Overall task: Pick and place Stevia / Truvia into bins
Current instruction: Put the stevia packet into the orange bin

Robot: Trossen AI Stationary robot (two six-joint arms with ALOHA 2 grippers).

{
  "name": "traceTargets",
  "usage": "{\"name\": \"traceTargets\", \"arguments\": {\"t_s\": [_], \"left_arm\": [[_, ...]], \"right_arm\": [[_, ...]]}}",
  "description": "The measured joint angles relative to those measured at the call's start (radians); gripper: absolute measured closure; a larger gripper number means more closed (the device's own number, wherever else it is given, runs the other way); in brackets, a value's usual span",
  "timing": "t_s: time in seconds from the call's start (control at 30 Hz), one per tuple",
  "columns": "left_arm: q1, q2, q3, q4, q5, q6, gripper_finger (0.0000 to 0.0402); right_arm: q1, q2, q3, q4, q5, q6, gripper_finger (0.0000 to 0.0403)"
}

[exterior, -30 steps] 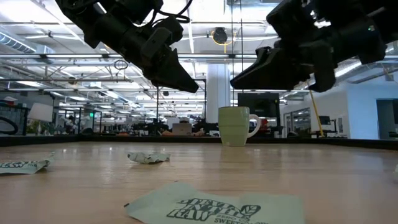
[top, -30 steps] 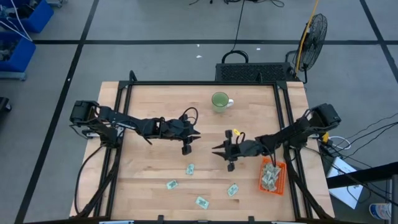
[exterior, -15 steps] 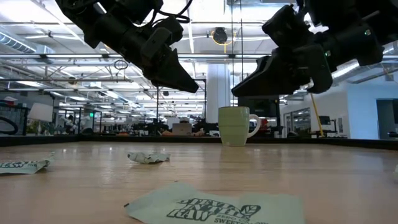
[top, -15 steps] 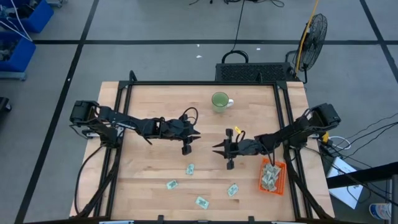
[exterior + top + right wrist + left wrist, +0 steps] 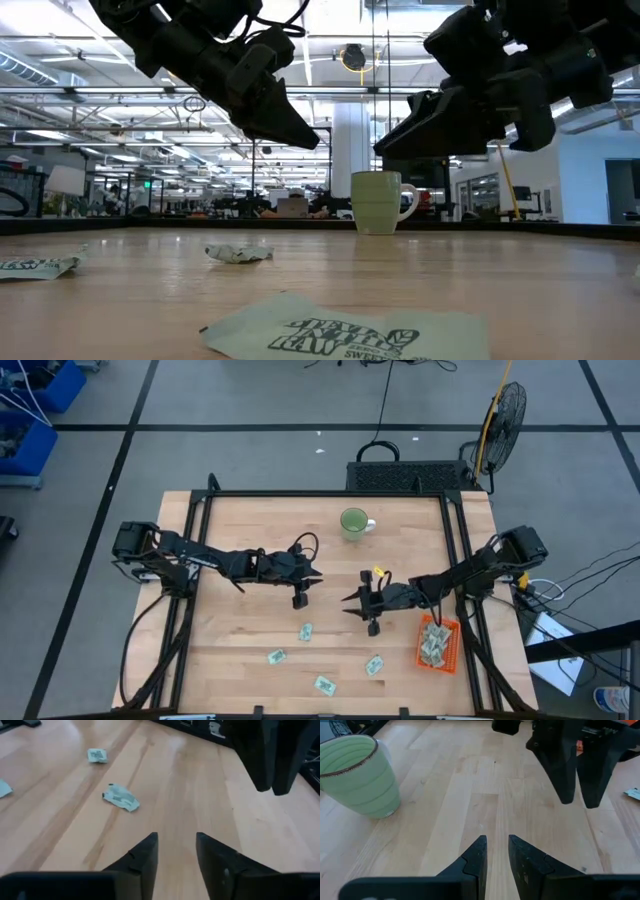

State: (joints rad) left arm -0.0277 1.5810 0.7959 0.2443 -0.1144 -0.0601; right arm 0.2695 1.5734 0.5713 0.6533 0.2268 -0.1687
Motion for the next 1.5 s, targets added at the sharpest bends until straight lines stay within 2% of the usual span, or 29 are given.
{"name": "traceTargets", "arguments": {"t_s": [0.07,0.2,0.27,1.5], "left_arm": [[0.000,0.000,0.000,0.000,0.000,0.000,0.0316],[0.000,0.000,0.000,0.000,0.000,0.000,0.0316],[0.000,0.000,0.000,0.000,0.000,0.000,0.0316],[0.011,0.000,0.000,0.000,0.004,0.000,0.0316]], "right_arm": [[0.001,0.000,0.000,0.002,-0.014,0.014,0.0260],[0.000,0.000,0.000,0.010,-0.132,0.048,0.0233],[0.000,0.000,0.000,0.017,-0.156,0.049,0.0223],[-0.003,0.000,0.000,0.002,-0.159,0.058,0.0222]]}}
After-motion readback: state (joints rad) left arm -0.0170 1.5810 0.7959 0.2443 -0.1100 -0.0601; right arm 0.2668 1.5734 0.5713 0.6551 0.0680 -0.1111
